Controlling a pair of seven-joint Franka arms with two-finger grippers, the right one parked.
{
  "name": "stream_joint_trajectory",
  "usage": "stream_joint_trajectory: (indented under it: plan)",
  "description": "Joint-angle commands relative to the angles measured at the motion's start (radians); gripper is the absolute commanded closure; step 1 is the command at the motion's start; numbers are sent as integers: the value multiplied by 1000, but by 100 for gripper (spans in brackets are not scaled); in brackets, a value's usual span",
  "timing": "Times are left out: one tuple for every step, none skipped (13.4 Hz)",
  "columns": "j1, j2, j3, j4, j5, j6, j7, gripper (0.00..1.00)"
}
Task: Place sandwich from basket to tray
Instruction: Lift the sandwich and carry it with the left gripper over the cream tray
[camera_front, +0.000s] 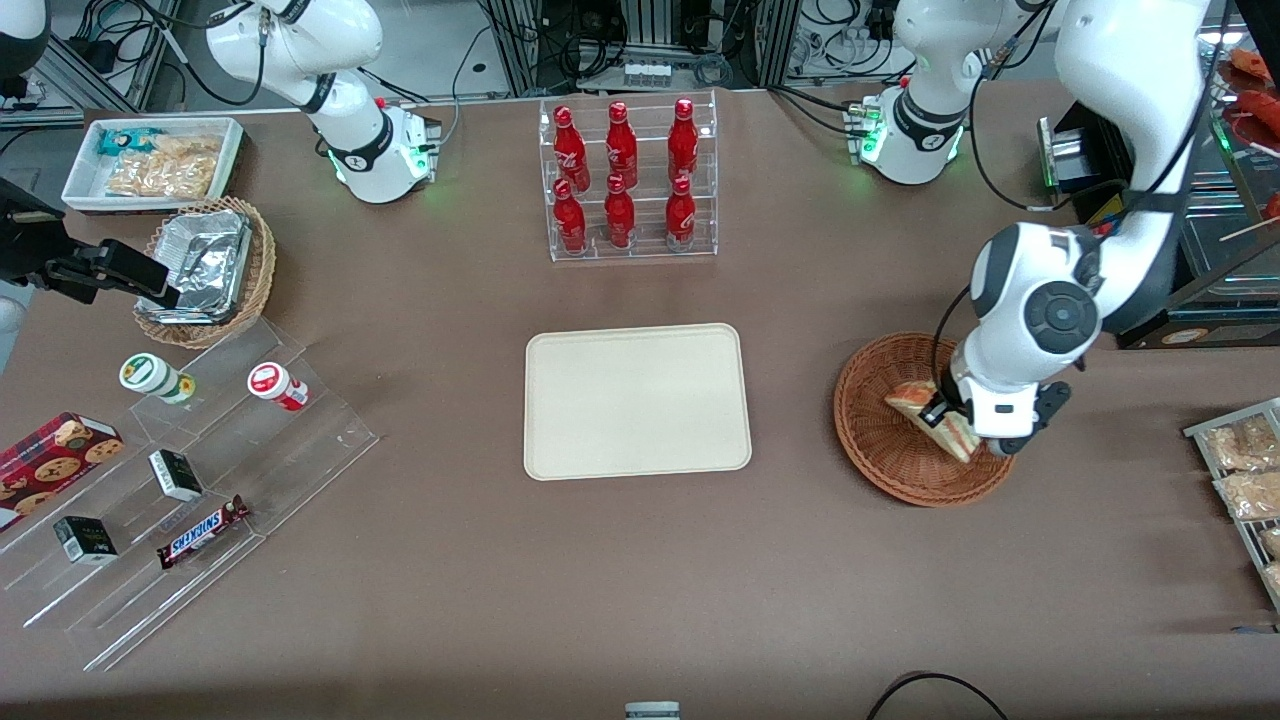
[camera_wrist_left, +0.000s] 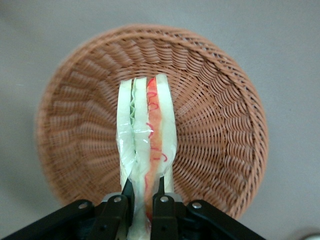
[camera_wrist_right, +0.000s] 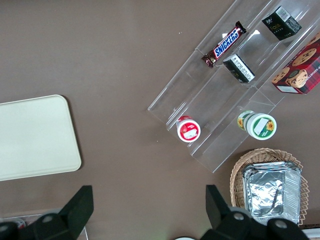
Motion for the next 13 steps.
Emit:
stream_joint_trajectory:
  plan:
    - [-7,-10,-77,167,1,-209,19,93]
    - [-7,1,-117,207,1,-247,20,93]
    - [-7,14,-169,232,-1,-255,20,94]
    - [-5,22,-208,238,-1,-255,21,94]
    - [-7,37,-252,240,-1,-248,30,95]
    - [-7,63,-300,257,-1,-246,52,95]
    - [-7,98,-346,278,-1,-246,65,95]
    - [-7,144,-390,307,-1,-246,66,95]
    - [-7,196,-436,350,1,-246,66,95]
    - [-8,249,-484,381,10,-245,59,95]
    - [-34,286,-507,402,20,-235,62,95]
    - [-89,313,-501,424,46,-223,64,95]
    - [-116,342,-498,436,59,-187,69,94]
